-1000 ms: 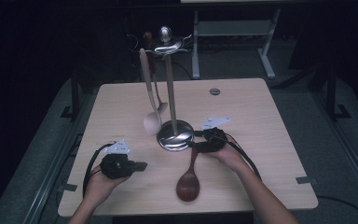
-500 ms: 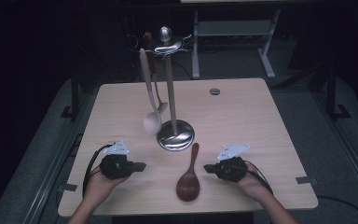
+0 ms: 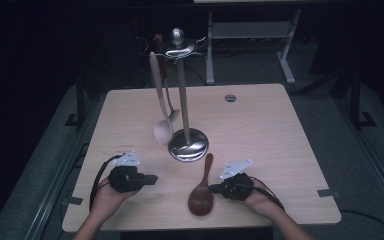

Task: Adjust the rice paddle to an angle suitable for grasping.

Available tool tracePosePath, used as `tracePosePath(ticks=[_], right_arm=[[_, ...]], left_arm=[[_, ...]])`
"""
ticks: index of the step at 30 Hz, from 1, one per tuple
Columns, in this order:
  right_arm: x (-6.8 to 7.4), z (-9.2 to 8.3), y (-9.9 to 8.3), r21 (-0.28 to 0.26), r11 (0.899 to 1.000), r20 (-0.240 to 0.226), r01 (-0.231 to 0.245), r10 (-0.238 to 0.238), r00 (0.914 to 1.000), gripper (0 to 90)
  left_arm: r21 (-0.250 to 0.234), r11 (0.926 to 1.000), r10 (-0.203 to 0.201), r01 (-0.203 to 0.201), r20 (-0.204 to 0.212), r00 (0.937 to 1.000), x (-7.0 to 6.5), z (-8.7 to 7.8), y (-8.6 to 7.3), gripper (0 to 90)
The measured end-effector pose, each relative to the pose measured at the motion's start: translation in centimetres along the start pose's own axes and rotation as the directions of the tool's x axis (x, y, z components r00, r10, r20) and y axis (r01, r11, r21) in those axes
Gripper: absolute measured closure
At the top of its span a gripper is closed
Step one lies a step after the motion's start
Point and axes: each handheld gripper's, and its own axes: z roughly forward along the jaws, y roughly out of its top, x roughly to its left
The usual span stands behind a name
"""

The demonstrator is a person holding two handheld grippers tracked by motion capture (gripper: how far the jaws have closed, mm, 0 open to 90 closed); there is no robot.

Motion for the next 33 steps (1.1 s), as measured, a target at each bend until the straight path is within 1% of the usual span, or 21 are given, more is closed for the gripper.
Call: tracePosePath(ticks=[3, 7, 10, 12, 16, 19, 22, 23, 24, 27, 28, 29, 30, 33], right_arm=[[0.2, 0.5, 0.3, -0.006, 1.0, -0.021, 0.002, -0.002, 0.9998, 90.0], [0.7, 1.2, 0.8, -0.01, 1.0, -0.044, 0.005, -0.005, 0.999, 90.0], [1.1, 2.1, 1.4, -0.016, 1.0, -0.063, 0.01, -0.011, 0.998, 90.0], [1.6, 2.8, 1.9, -0.019, 1.0, -0.084, 0.02, -0.022, 0.9963, 90.0], [2.7, 4.1, 2.7, -0.025, 0.999, -0.112, 0.037, -0.04, 0.993, 90.0], [3.4, 5.3, 3.6, -0.03, 0.998, -0.14, 0.054, -0.058, 0.9884, 90.0], [3.7, 6.2, 4.2, -0.038, 0.997, -0.152, 0.066, -0.071, 0.9858, 90.0], [3.9, 6.5, 4.4, -0.039, 0.997, -0.155, 0.064, -0.069, 0.9855, 90.0], [4.0, 6.9, 4.7, -0.038, 0.996, -0.148, 0.084, -0.089, 0.985, 90.0], [4.4, 7.7, 5.6, -0.052, 0.996, -0.156, 0.076, -0.083, 0.9842, 90.0], [4.4, 7.9, 5.7, -0.057, 0.995, -0.154, 0.085, -0.093, 0.9837, 90.0], [4.5, 8.0, 5.8, -0.065, 0.995, -0.157, 0.074, -0.083, 0.9841, 90.0], [4.5, 7.9, 5.8, -0.066, 0.994, -0.154, 0.084, -0.093, 0.9836, 90.0], [4.3, 7.4, 5.5, -0.08, 0.994, -0.145, 0.073, -0.084, 0.9859, 90.0]], left_arm=[[-0.003, 0.9999, -0.012, 0.012, 0.004, 0.9999, 0.0, 0.0, 0.0, 87.6], [0.0, 0.9999, -0.012, 0.012, 0.008, 0.9999, 0.0, 0.0, 0.0, 87.6], [-0.001, 0.9999, -0.013, 0.013, 0.008, 0.9999, 0.0, 0.0, 0.0, 87.6], [0.001, 1.0, -0.006, 0.006, 0.007, 1.0, 0.1, 0.0, 0.0, 87.7], [0.004, 1.0, -0.009, 0.009, 0.009, 0.9999, 0.0, 0.1, 0.0, 87.7], [0.003, 0.9999, -0.01, 0.01, 0.009, 0.9999, 0.0, 0.1, 0.0, 87.7], [0.005, 0.9999, -0.011, 0.011, 0.009, 0.9999, 0.0, 0.1, 0.0, 87.6], [0.005, 0.9999, -0.011, 0.01, 0.01, 0.9999, 0.1, 0.1, 0.0, 87.6], [0.008, 0.9999, -0.013, 0.013, 0.011, 0.9999, 0.1, 0.1, 0.0, 87.6], [0.013, 0.9998, -0.012, 0.012, 0.013, 0.9998, 0.1, 0.2, 0.0, 87.6], [0.014, 0.9999, -0.01, 0.01, 0.012, 0.9999, 0.1, 0.1, 0.0, 87.6], [0.01, 0.9999, -0.013, 0.012, 0.013, 0.9998, 0.0, 0.1, 0.0, 87.6], [0.008, 0.9999, -0.012, 0.012, 0.012, 0.9999, 0.0, 0.0, 0.0, 87.6], [0.011, 0.9998, -0.018, 0.018, 0.011, 0.9998, 0.1, 0.0, 0.0, 87.6]])
